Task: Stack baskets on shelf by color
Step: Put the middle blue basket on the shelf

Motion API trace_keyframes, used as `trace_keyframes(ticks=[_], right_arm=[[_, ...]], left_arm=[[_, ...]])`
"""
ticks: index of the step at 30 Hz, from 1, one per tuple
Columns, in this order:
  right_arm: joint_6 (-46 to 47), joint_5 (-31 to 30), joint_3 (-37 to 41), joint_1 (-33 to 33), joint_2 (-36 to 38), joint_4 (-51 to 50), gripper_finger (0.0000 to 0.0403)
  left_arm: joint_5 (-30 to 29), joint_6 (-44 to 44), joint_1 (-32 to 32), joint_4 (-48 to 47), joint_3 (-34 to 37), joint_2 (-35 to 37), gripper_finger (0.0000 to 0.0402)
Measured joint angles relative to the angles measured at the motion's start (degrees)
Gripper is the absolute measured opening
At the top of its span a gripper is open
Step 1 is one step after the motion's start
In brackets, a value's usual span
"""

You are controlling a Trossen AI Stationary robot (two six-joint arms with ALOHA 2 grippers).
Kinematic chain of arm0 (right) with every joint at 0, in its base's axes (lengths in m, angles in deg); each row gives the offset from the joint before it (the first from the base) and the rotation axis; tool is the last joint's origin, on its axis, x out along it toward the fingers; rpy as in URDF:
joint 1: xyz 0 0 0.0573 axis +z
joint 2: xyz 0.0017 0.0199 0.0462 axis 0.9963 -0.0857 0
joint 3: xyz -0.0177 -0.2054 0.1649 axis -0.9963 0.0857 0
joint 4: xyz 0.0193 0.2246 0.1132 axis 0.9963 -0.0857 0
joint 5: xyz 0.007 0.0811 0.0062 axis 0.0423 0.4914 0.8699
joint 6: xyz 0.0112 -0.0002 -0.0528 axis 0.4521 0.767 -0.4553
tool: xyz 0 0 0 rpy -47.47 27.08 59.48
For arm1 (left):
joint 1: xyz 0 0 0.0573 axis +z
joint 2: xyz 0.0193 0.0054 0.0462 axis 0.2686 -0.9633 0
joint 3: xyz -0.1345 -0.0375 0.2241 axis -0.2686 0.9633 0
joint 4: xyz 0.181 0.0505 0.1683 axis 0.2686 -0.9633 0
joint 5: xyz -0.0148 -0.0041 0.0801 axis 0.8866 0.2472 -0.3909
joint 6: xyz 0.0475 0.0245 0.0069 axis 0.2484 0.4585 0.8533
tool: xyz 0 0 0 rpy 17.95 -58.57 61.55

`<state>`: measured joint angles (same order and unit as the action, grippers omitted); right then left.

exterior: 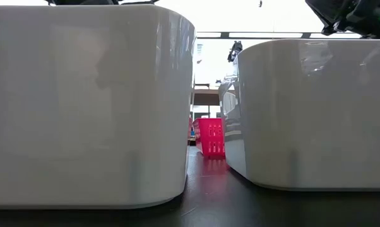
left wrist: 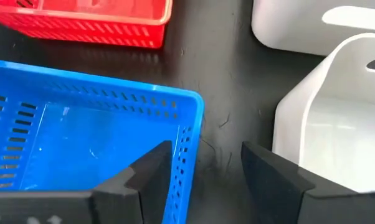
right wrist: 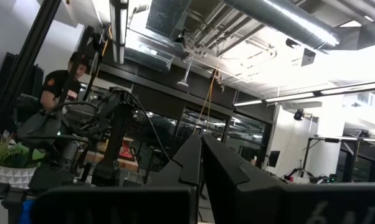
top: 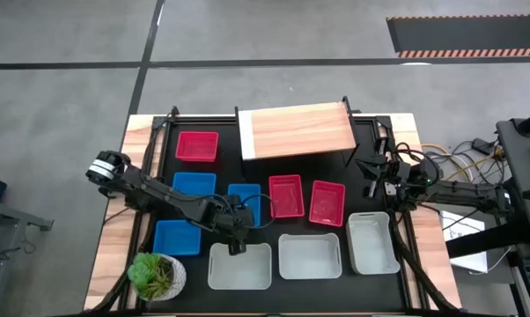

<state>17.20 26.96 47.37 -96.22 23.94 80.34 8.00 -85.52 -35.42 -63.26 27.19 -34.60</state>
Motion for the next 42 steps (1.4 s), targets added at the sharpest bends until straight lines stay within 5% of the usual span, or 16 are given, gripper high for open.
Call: trace_keyframes(ticks=[16,28,35,42], right_arm=[[1.0,0.0,0.0,0.0,0.0,-0.9,0.0009],[-1.3,0.1,0.0,0.0,0.0,-1.6,0.0009],[-1.8,0.1,0.0,0.0,0.0,-2.7,0.0009],[1.9,0.2,0.0,0.0,0.0,-11.8,0.0009]], left_arm=[[0.1,1.0,1.1,-0.1,2.2,0.0,0.0172],[2.8,1.2,0.9,2.8,6.9,0.0,0.0014],[3.0,5.2,-0.1,1.3,6.1,0.5,0.0002],[3.1,6.8,-2.2,-7.9,-2.6,2.5,0.0000]])
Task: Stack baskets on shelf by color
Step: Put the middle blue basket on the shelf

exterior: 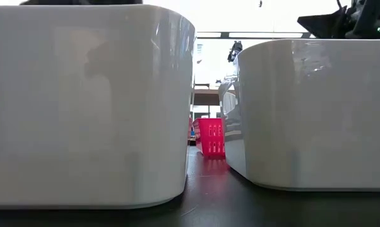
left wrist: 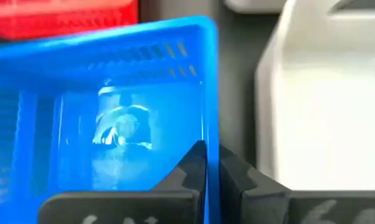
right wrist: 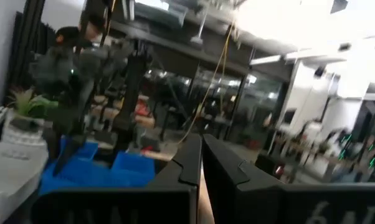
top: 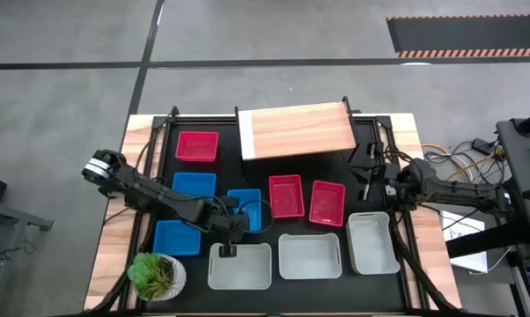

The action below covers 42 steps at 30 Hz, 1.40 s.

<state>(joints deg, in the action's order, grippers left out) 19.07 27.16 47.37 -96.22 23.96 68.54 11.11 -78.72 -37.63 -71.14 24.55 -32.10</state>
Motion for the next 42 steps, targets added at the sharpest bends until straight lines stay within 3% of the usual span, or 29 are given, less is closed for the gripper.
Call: trace_keyframes(ticks=[6,12,19,26,33,42], right_arm=[[5.1,0.4,0.0,0.0,0.0,-2.0,0.0009],[6.8,0.4,0.0,0.0,0.0,-1.8,0.0009],[7.2,0.4,0.0,0.0,0.0,-1.8,0.0009],[7.6,0.4,0.0,0.0,0.0,-2.3,0.0009],[7.6,0.4,0.0,0.0,0.0,-2.8,0.0009],[6.6,-0.1,0.0,0.0,0.0,-2.8,0.0009]], left_arm=[[-2.0,1.4,-2.8,-9.4,-13.2,-0.2,0.0000],[-10.8,14.0,-4.2,-11.4,-23.5,-0.5,0.0000],[-16.0,26.1,4.0,-11.3,-28.3,-0.3,0.0000],[-14.9,30.5,18.0,-10.0,-27.4,-0.8,0.0000],[-2.9,30.8,32.1,-7.9,-27.1,-2.3,0.0000],[0.3,32.1,38.2,-6.8,-27.0,-5.5,0.0000]])
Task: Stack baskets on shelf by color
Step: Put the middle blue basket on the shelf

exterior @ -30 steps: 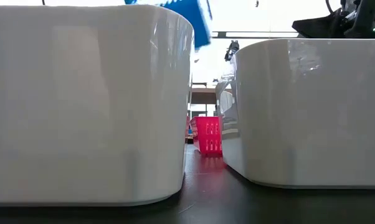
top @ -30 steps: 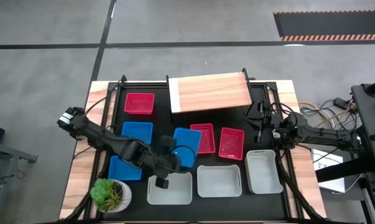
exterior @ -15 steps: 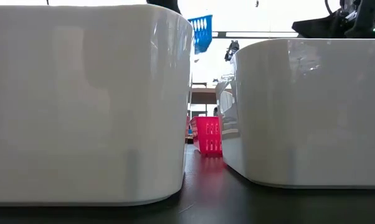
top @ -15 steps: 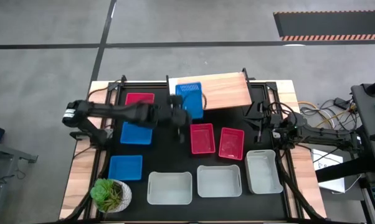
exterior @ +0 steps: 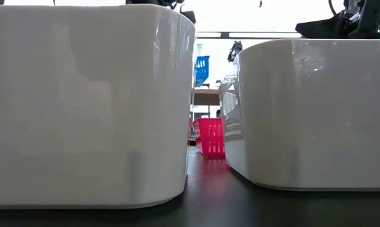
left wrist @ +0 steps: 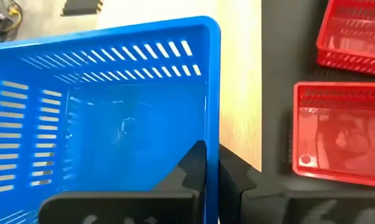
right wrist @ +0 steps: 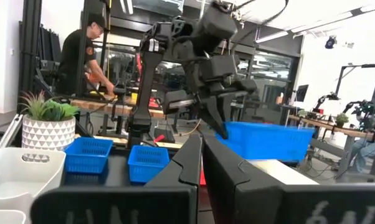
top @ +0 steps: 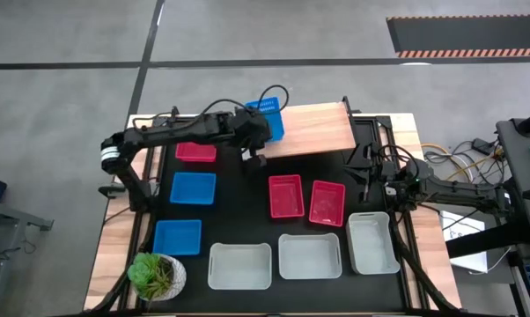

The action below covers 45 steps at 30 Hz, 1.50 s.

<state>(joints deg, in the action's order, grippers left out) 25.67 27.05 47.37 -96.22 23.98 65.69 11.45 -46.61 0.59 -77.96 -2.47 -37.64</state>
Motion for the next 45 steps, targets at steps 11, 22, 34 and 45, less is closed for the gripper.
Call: trace_keyframes(ticks=[11,22,34,45], right_arm=[[-1.0,0.0,-0.3,0.0,0.0,0.0,0.0009],[-1.0,0.0,-0.3,0.0,0.0,-0.4,0.0009],[-0.1,0.0,-0.3,0.0,0.0,-0.5,0.0009],[-0.1,0.0,-0.3,0.0,0.0,-0.5,0.0009]], left_arm=[[0.2,-0.4,0.4,-0.5,0.0,-0.7,0.0000],[1.5,-0.4,0.4,-0.5,0.0,-0.7,0.0000],[3.1,-2.0,0.4,-0.5,0.1,-0.7,0.0000],[4.1,-2.1,0.4,-0.5,0.2,-0.7,0.0000]])
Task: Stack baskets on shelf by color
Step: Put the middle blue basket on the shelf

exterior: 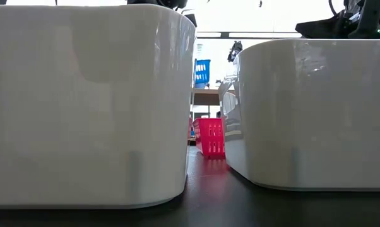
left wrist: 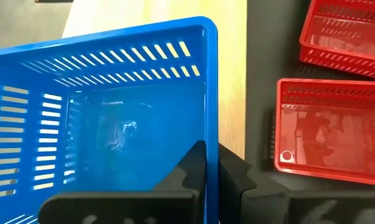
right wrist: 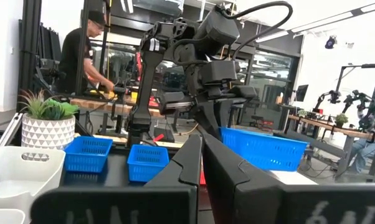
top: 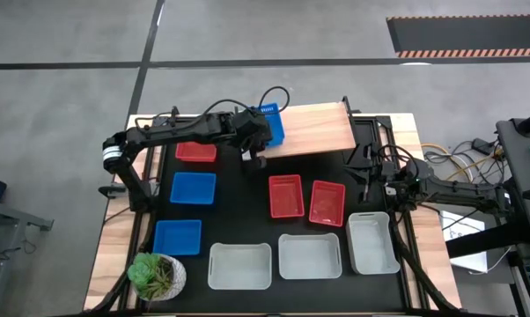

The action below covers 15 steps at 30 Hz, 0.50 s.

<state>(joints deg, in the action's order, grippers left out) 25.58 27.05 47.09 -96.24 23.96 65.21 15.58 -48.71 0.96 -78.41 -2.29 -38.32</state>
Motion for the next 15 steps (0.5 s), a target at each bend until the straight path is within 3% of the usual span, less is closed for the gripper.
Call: trace_keyframes(ticks=[10,15], right_arm=[[0.0,0.0,0.0,0.0,0.0,0.0,0.0009],[0.0,0.0,0.0,0.0,0.0,0.0,0.0009]], left_arm=[[0.6,-0.3,0.0,0.0,0.0,0.0,0.0002],[0.8,-1.3,0.0,0.0,0.0,0.0,0.0036]])
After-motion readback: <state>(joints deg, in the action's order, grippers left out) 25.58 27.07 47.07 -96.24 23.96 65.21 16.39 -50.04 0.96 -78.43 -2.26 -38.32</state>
